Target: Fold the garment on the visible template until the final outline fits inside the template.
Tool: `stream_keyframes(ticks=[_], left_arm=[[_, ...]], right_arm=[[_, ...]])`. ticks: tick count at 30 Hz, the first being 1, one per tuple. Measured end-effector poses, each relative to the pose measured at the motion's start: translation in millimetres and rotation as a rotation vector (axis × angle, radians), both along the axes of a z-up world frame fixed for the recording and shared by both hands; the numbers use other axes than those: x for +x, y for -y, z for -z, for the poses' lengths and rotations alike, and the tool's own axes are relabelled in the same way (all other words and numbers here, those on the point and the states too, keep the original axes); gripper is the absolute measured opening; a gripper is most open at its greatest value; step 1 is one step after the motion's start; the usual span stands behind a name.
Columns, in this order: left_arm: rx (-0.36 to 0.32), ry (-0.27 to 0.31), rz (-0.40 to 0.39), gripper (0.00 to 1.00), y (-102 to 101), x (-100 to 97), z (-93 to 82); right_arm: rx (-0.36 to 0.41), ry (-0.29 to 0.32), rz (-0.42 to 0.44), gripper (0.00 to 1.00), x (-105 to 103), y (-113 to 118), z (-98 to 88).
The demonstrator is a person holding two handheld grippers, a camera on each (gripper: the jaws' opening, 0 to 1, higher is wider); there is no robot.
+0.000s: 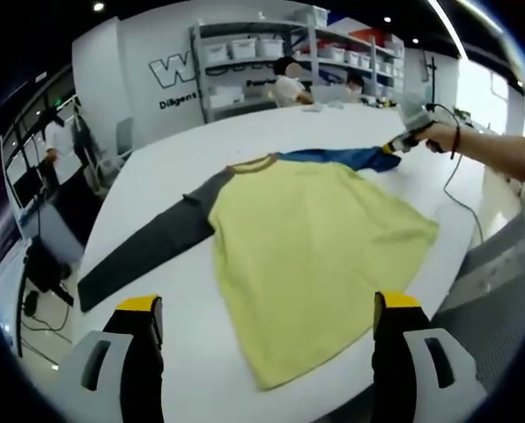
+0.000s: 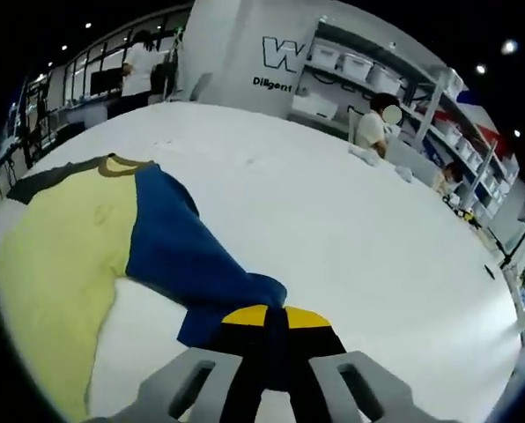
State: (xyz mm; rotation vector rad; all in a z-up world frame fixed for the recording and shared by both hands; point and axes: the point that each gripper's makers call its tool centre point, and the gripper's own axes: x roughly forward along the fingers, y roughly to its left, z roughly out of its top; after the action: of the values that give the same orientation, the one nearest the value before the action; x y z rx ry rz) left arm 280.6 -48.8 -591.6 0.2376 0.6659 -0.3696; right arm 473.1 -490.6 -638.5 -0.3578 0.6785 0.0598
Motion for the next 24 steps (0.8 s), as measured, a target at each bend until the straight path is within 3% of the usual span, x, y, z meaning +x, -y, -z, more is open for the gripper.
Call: stream_keyframes(ticks=[5, 10, 15, 20, 24], left_arm=[[-0.004, -0.001, -0.006, 0.96, 0, -0.8, 0.6], [-0.004, 0.007, -0.004, 0.96, -1, 0.1, -0.8], [-0.011, 0.01, -0.002, 0.96, 0, 0.5, -0.5], [-0.07, 0.007, -0.011, 0.95, 4, 1.0, -2.5], [-0.032, 0.017, -0.008, 0.95, 0, 1.3, -3.5]], right_arm=[[-0.047, 0.038, -0.062, 0.0, -6, -12, 1.4], [-0.084, 0.139, -0.173, 0.0, -10, -36, -7.5], [-0.059, 0.134, -0.248, 0.0, -23, -65, -1.5], [-0.028, 0.08, -0.315, 0.0, -33, -92, 15.8], [-0.02, 0.057, -0.337, 0.0, -36, -106, 24.6]])
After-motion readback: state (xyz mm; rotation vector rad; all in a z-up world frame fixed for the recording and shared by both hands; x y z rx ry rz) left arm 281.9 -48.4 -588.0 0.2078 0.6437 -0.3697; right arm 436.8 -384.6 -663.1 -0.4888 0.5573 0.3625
